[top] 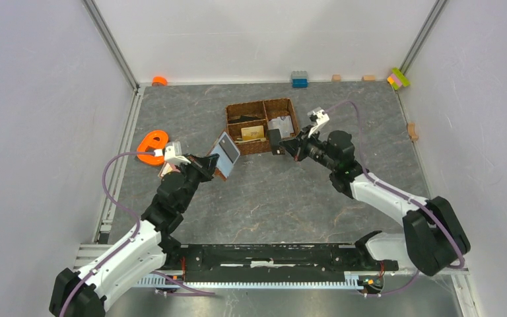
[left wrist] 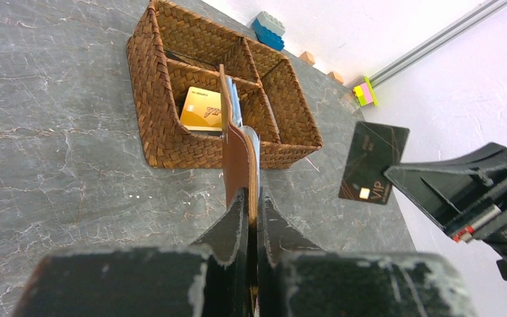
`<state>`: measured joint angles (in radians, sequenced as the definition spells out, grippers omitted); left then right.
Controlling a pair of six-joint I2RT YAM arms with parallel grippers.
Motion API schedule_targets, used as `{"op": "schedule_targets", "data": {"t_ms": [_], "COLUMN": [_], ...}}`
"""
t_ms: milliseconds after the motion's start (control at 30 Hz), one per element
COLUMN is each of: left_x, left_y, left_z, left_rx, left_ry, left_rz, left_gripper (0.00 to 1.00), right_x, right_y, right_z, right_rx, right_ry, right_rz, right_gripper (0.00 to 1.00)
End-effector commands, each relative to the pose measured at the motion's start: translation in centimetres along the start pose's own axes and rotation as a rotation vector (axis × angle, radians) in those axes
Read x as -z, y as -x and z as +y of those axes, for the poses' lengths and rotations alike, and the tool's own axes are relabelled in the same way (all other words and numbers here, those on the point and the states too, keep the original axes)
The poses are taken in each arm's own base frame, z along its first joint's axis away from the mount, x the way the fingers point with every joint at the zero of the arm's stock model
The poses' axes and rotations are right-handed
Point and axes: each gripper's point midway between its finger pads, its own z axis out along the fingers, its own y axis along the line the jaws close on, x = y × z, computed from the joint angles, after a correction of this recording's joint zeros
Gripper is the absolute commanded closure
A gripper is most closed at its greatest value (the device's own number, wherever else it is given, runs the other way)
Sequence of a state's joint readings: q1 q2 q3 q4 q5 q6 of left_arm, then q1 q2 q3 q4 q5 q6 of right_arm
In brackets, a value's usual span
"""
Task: Take the credit cards out of the card holder
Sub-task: Place the credit card in the storage box.
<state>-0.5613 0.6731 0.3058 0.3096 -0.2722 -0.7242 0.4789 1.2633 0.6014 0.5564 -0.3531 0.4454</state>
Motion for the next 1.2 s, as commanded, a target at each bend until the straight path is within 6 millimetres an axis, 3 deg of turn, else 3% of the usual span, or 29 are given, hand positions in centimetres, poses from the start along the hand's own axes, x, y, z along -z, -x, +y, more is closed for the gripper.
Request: {"op": "schedule_targets", "data": {"t_ms": [0, 300, 600, 833, 1000, 1167], "left_x": [0.0, -0.4, -0.5, -0.5, -0.6, -0.6], "left_y": [1.8, 0.8, 0.6, 0.2, -0.1, 0.1], "left_z": [-0.8, -0.9, -0.5, -0.5, -0.2, 0.0], "left_rx": [0.015, 0.035, 0.038, 0.053, 0.050, 0.048], "left_ry": [-0.020, -0.032, -0.023, -0.024, -0.020, -0.012], "left_rz": [-0.069, -0.036, -0.037, -0.028, -0.021, -0.036], "left_gripper": [0.98, 0.98, 0.98, 0.98, 0.98, 0.98], "right_x": [-2.3, -5.8, -9.4, -11.7, -14.0, -17.0], "right_y": [1.1, 1.7, 4.7, 5.9, 6.7, 6.8], "right_z": [-1.4, -1.8, -2.5, -2.6, -2.9, -4.5], "right_rx": [0.073, 0.097, 0.169, 0.204, 0.325, 0.547], "right_ry": [-0.072, -0.074, -0.095, -0.079, -0.054, -0.061], "right_rz": [0.030, 0.064, 0.044, 0.039, 0.041, 0.080], "right_gripper": [1.00, 1.00, 1.00, 1.00, 1.00, 1.00]}}
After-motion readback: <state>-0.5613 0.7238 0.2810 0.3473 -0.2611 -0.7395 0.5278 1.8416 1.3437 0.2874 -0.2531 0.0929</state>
